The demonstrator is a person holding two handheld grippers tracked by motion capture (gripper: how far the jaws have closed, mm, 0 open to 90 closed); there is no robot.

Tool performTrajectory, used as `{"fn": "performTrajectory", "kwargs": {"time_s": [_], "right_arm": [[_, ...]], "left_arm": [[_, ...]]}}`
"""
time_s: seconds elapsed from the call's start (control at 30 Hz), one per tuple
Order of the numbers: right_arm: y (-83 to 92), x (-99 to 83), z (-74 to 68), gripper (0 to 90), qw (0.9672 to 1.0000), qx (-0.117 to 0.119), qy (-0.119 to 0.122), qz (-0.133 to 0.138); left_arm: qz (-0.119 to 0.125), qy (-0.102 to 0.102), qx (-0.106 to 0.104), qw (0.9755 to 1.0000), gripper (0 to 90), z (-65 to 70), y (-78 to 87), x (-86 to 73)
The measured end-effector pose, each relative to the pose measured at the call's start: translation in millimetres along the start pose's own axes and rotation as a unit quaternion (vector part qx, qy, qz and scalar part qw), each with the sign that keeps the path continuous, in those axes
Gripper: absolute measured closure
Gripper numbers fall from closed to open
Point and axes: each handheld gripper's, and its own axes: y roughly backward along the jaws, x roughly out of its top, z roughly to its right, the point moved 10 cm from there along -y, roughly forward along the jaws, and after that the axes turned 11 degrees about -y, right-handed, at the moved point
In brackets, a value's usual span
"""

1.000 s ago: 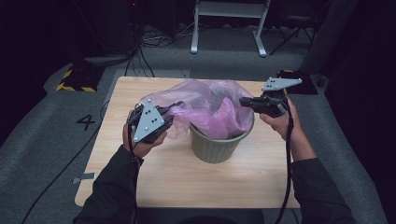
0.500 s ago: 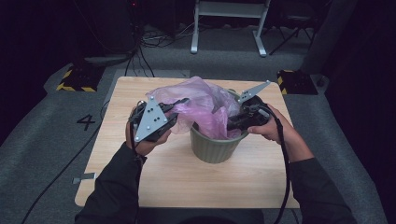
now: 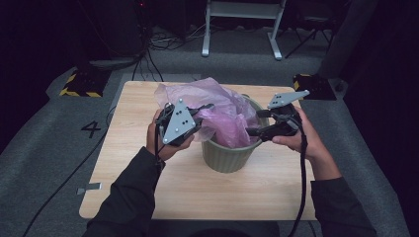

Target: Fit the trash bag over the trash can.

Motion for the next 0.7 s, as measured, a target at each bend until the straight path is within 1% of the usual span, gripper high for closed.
{"fn": "performTrajectory", "kwargs": {"time_s": [0.03,0.07,0.1,0.13,0.17,0.2,0.23,0.27,0.33,0.43,0.47,0.5,0.53,0.57,0.6,0.63,0.67,0.7], "right_arm": [[6.3,3.8,-1.9,24.1,0.9998,0.004,0.007,0.020],[11.1,6.4,-5.2,24.5,0.9992,0.011,0.016,0.034],[14.8,8.1,-7.9,24.7,0.9989,0.012,0.022,0.041],[18.4,10.1,-11.3,25.1,0.9983,0.012,0.029,0.050],[22.8,12.5,-15.8,25.9,0.9972,0.017,0.036,0.063],[26.8,14.5,-20.9,26.0,0.9960,0.026,0.039,0.075],[30.1,15.3,-27.9,25.8,0.9947,0.039,0.044,0.084],[32.2,15.1,-37.0,25.1,0.9931,0.054,0.054,0.089],[32.7,12.4,-56.1,24.4,0.9899,0.080,0.075,0.089],[26.4,9.0,-79.1,24.9,0.9874,0.099,0.092,0.083],[24.2,8.7,-81.3,26.5,0.9879,0.098,0.090,0.081],[19.9,8.3,-80.9,28.5,0.9899,0.085,0.085,0.076],[16.6,8.3,-79.3,32.4,0.9910,0.071,0.085,0.075],[11.8,7.4,-76.4,44.5,0.9918,0.053,0.091,0.073],[5.2,5.1,-70.2,62.6,0.9924,0.032,0.098,0.066],[5.2,5.1,-70.2,62.6,0.9924,0.032,0.098,0.066],[4.0,4.0,-69.4,71.0,0.9924,0.036,0.099,0.065],[2.8,2.2,-67.4,76.1,0.9921,0.039,0.099,0.066]], "left_arm": [[-0.002,0.002,-0.004,1.0000,89.4,1.6,-1.5,-0.1],[-0.003,0.000,-0.005,1.0000,89.4,2.9,-2.8,-0.2],[-0.007,-0.005,-0.008,0.9999,89.4,3.7,-4.1,-0.6],[-0.009,-0.004,-0.010,0.9999,89.4,5.5,-5.6,-0.8],[-0.011,-0.007,-0.012,0.9998,89.4,6.8,-6.8,-1.1],[-0.012,-0.008,-0.013,0.9998,89.4,7.6,-7.9,-1.5],[-0.014,-0.006,-0.016,0.9998,89.3,9.2,-9.0,-2.3],[-0.014,-0.006,-0.019,0.9997,89.2,10.8,-10.6,-2.7],[-0.020,-0.009,-0.022,0.9995,88.8,13.4,-14.2,-4.7],[-0.027,-0.010,-0.027,0.9992,88.3,18.4,-18.4,-5.8],[-0.026,-0.013,-0.029,0.9991,88.0,19.6,-19.4,-5.3],[-0.026,-0.012,-0.031,0.9991,87.5,21.2,-20.0,-5.0],[-0.027,-0.014,-0.034,0.9990,87.0,23.0,-20.5,-4.9],[-0.029,-0.013,-0.036,0.9989,85.6,24.4,-20.5,-5.2],[-0.032,-0.014,-0.034,0.9988,78.0,24.9,-20.4,-6.0],[-0.034,-0.015,-0.033,0.9988,78.0,24.9,-20.2,-6.6],[-0.038,-0.012,-0.030,0.9987,72.3,24.9,-19.3,-8.0],[-0.040,-0.003,-0.035,0.9985,61.6,25.9,-18.2,-9.1]]}}
